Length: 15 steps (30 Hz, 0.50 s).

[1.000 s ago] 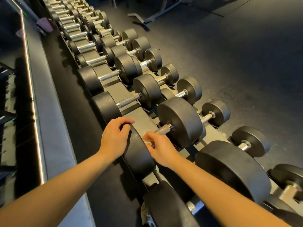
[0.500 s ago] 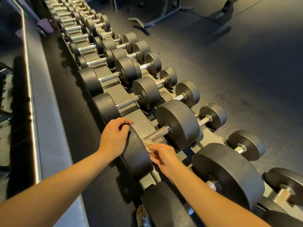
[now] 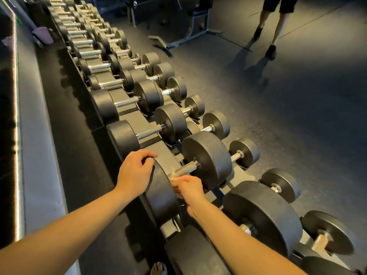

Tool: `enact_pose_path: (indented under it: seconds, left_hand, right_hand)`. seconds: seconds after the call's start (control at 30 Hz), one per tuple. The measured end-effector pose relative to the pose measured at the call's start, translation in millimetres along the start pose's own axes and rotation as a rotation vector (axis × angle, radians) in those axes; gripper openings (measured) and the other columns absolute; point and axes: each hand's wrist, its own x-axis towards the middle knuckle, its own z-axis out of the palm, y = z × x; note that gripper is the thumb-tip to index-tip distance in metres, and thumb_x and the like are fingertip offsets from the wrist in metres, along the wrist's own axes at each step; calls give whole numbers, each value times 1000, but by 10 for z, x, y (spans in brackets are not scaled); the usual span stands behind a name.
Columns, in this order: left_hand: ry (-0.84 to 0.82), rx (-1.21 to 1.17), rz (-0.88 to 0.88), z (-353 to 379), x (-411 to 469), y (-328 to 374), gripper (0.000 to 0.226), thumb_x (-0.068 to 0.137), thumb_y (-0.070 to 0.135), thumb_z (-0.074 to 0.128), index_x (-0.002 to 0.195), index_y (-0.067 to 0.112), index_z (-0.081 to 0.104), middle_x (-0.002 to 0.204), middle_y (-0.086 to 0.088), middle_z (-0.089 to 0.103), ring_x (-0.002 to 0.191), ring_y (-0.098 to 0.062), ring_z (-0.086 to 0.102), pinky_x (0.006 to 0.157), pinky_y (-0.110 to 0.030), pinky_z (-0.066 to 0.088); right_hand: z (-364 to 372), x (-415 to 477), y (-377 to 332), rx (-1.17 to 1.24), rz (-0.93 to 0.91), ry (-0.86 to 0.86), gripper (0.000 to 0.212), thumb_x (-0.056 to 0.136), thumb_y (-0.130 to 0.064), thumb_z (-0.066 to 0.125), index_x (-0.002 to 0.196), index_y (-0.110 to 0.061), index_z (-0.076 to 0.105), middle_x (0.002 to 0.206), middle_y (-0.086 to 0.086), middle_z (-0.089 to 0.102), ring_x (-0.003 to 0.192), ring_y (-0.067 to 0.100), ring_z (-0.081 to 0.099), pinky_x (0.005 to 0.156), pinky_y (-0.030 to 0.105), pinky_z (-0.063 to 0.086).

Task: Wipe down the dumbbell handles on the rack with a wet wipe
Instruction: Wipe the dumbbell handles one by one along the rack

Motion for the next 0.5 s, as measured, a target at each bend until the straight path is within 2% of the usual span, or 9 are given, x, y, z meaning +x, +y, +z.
enact_pose_path:
  seconds: [0.1,0.13,0.2,0.27,0.33,0.43,0.5]
  left_hand:
    - [0,5,11,1,4,-4,28,104,19,47,116,27,71,113,19,61,113,0,47,92,-22,34]
    - [2,3,11,1,0,-9,27,104,19,47,115,27,71,112,19,61,113,-1,48,92,-23,34]
    - [7,6,9,-3,-3,-8,27,104,20,48,115,27,71,112,18,61,113,-3,48,93,-26,35]
    - [6,11,4,-1,-1,-2,26,104,20,48,115,27,71,113,16,62,114,-3,48,95,-27,35]
    - [5,7,-5,2,-1,3,26,104,19,48,115,27,70,114,16,61,114,-4,48,95,-27,35]
    - [6,-4,-7,0,7,-1,25,104,20,48,113,29,70,112,17,61,112,-3,48,96,-28,37]
    - [-6,1,-5,2,9,6,24,104,21,48,114,29,69,111,18,60,112,-2,49,94,-26,36]
  right_hand:
    - [45,-16,-143,-512,-400,1,10,97,-16,65,96,-10,73,84,-2,67,78,7,61,80,27,52]
    - [54,33,-231,-663,-525,-2,12,98,-20,64,100,-11,73,89,-1,68,83,9,62,83,27,50]
    - [94,148,-411,-959,-664,-122,17,100,-19,61,111,-12,72,101,3,66,93,17,61,86,31,49]
    - [151,280,-530,-1210,-608,-313,19,101,-16,58,114,-9,69,106,10,65,97,25,60,87,37,49]
    - [219,410,-623,-1366,-427,-464,19,100,-16,58,113,-5,66,107,15,67,98,30,62,89,40,50]
    - [281,674,-675,-1457,-188,-646,7,97,-10,61,96,-3,61,87,12,62,84,26,61,77,30,50]
    - [316,850,-652,-1511,-120,-659,17,102,-10,55,86,-6,56,79,9,56,81,28,59,64,21,49]
